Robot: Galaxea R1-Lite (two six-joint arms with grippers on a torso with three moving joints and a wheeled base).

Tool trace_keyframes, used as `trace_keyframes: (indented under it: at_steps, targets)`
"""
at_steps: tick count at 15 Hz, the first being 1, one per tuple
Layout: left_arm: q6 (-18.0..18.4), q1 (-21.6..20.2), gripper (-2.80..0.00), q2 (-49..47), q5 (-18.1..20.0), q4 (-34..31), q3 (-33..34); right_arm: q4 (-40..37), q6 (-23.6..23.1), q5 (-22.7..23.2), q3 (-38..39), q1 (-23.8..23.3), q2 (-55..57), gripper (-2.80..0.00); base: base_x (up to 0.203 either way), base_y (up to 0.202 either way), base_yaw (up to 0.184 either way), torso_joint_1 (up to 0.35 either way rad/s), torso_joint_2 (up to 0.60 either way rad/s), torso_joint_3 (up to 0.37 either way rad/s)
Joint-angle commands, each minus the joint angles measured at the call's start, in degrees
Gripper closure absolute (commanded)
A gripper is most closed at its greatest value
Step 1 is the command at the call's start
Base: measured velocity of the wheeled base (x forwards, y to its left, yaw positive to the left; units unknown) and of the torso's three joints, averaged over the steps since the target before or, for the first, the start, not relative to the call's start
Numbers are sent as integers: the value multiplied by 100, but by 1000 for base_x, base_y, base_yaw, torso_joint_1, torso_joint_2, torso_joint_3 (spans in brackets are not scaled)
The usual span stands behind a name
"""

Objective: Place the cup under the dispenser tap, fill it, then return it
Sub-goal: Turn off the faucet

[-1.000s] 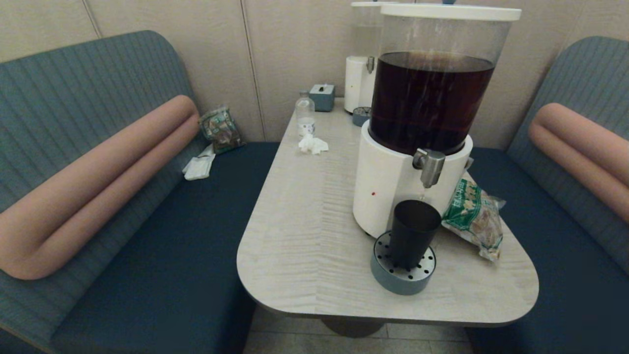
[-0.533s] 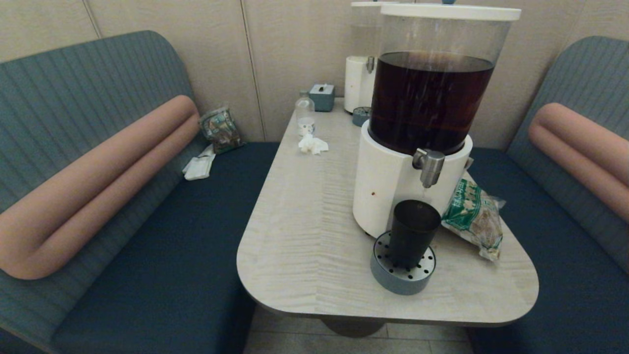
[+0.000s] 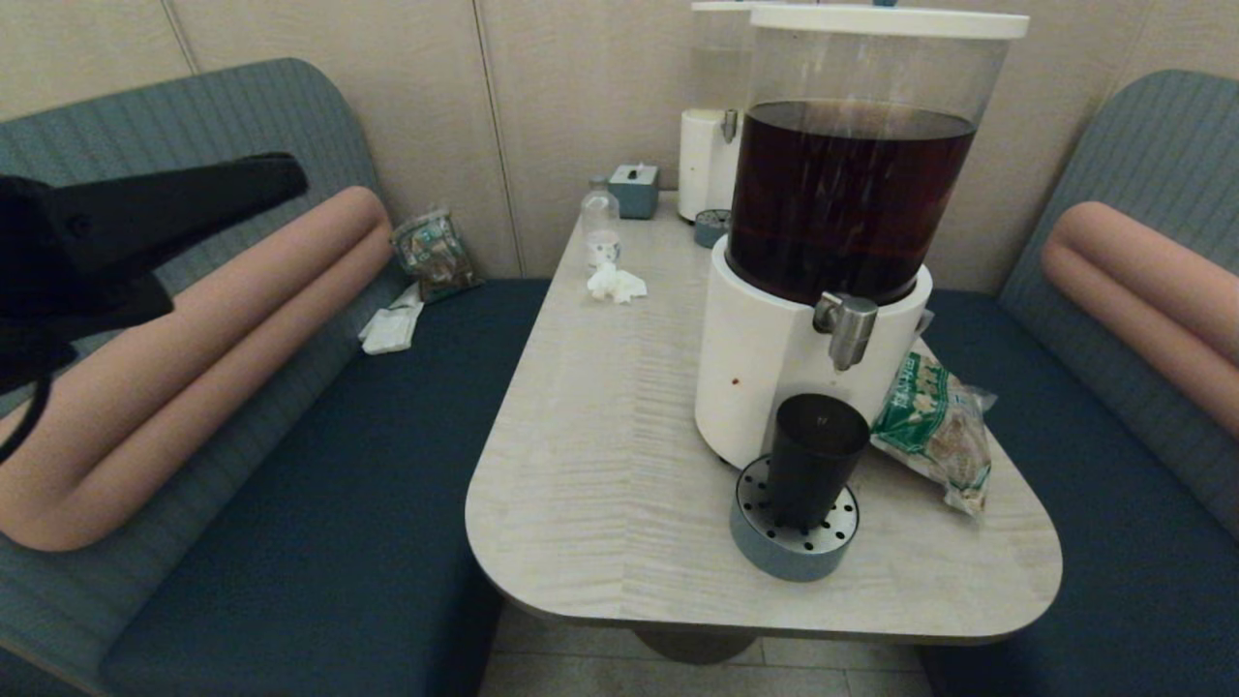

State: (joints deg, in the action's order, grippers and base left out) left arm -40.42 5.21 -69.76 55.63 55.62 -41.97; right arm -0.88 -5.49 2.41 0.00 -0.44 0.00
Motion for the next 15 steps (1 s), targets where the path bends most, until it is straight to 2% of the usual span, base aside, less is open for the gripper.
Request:
trace_keyframes:
  at_steps: [1,2,3,5,7,8,10,13,15]
  targets:
    - [-60,261,0,-803,540,-132,-404,0,-5,5,0,9,9,0,0,0,0,0,0,0]
    - [36,283,0,-867,489,-448,-614,0,-5,5,0,0,9,0,0,0,0,0,0,0]
    - [289,292,0,-1070,338,-627,-768,0,-5,5,0,0,9,0,0,0,0,0,0,0]
    - [1048,296,0,-1611,46,-775,-1028,0,-5,5,8,0,9,0,0,0,0,0,0,0]
    - [2011,348,0,-2128,-98,-819,-1220,0,-5,5,9,0,9,0,0,0,0,0,0,0]
    - [2344,399,0,-2308,-172,-827,-1368,0,-5,5,0,0,9,0,0,0,0,0,0,0]
    - [2721,755,0,-2790,-501,-832,-1916,0,-5,5,0,0,9,0,0,0,0,0,0,0]
    - [2919,1426,0,-3217,-1013,-790,-2426,0,-5,5,0,0,9,0,0,0,0,0,0,0]
    - [3208,1758,0,-3319,-1096,-782,-2468,0,-5,5,0,0,9,0,0,0,0,0,0,0]
